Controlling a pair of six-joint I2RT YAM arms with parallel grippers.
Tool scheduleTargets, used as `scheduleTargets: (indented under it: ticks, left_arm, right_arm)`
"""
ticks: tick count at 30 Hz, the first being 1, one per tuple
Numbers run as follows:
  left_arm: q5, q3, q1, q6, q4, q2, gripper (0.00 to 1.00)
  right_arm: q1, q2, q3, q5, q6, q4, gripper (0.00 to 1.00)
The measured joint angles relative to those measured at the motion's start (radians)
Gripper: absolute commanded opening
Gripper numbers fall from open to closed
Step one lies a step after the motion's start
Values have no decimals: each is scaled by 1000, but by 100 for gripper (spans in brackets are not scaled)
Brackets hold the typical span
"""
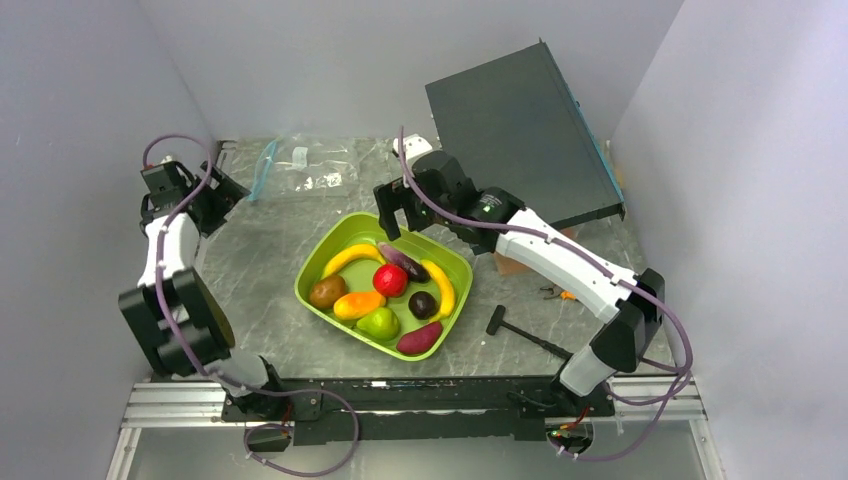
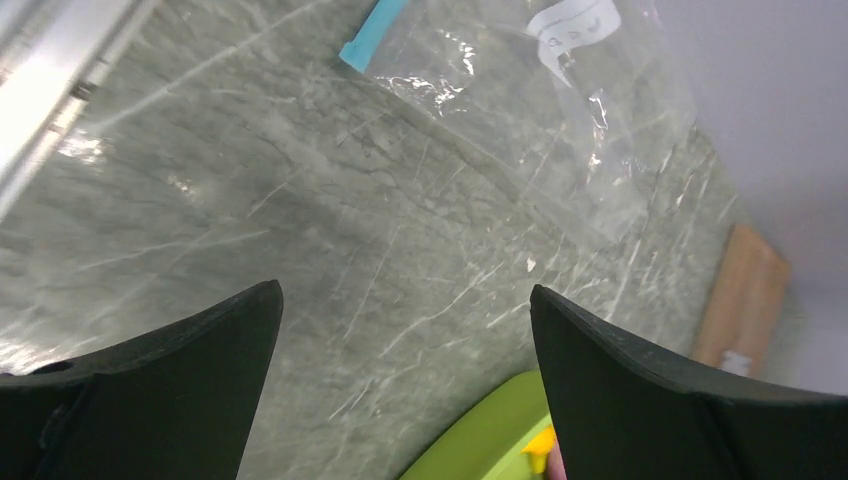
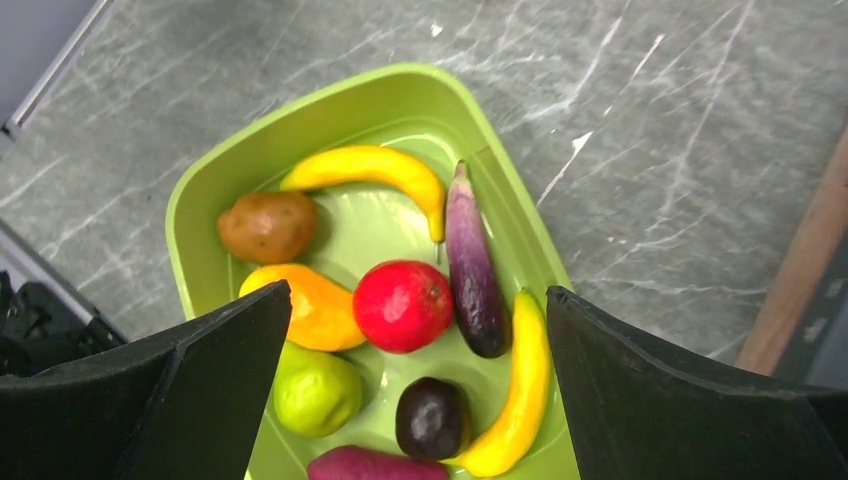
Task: Place the food in the zip-top bag and seal the zipper
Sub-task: Pick up the zipper food storage bag at the center of the board.
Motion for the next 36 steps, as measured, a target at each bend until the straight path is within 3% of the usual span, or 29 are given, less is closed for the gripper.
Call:
scheduleTargets:
  ticks: [6, 11, 15, 21, 36]
  left_arm:
    - [108, -51, 32, -200, 190, 182, 99]
    - [96, -201, 31, -388, 479, 209, 99]
    - [79, -262, 32, -518, 750, 318, 99]
    - [90, -310, 39, -668, 1052, 475, 87]
    - [89, -236, 47, -764, 1238, 640, 57]
  right_arm:
    - [0, -6, -97, -105, 1, 58, 100]
    - [0, -9, -123, -135, 1, 78, 100]
    - [0, -34, -138, -138, 6, 92, 100]
    - [0, -72, -146, -138, 23, 127, 100]
    - [0, -116, -146, -154, 76, 142, 100]
